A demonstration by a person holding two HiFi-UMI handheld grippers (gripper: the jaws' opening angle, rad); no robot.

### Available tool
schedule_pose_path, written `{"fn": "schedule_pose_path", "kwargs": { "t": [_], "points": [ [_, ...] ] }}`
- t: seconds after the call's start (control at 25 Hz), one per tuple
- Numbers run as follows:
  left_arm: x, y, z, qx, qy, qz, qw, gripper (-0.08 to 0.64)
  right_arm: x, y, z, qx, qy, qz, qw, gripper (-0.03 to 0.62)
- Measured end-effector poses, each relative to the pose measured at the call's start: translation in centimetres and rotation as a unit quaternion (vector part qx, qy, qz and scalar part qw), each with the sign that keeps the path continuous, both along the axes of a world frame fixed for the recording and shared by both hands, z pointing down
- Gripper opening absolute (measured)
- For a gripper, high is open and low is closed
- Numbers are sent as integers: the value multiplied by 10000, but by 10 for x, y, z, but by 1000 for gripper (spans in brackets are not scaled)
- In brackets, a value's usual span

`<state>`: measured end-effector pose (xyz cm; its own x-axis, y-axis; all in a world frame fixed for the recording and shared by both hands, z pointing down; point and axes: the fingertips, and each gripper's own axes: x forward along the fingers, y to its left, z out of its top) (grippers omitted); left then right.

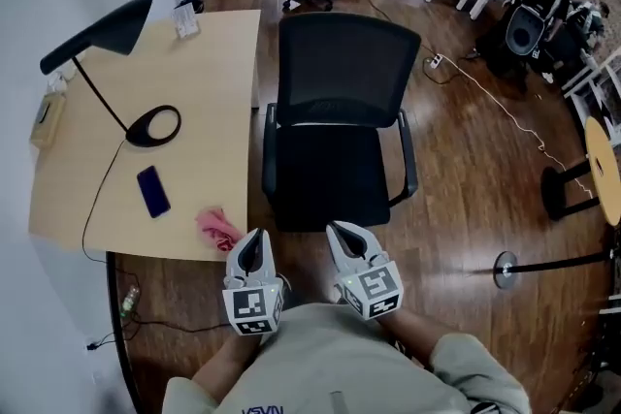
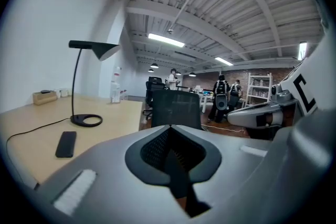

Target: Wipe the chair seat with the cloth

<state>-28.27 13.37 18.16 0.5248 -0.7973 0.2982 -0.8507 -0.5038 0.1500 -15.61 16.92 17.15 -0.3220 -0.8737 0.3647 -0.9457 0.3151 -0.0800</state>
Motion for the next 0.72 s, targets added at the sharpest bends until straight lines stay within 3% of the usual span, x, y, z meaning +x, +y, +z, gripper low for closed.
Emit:
{"fn": "schedule_pose_path", "kwargs": {
  "t": [0.16, 0.32, 0.72],
  "points": [
    [65, 33, -22, 156, -23, 427, 9990, 5, 58, 42, -33, 297, -161, 455, 9984, 0],
    [112, 71, -29, 272, -82, 645, 9975, 6, 95, 85, -46, 518, -290, 603, 9964, 0],
    [182, 187, -32, 280, -125, 521, 9982, 5, 163, 189, -33, 495, -663, 553, 9950, 0]
  ]
}}
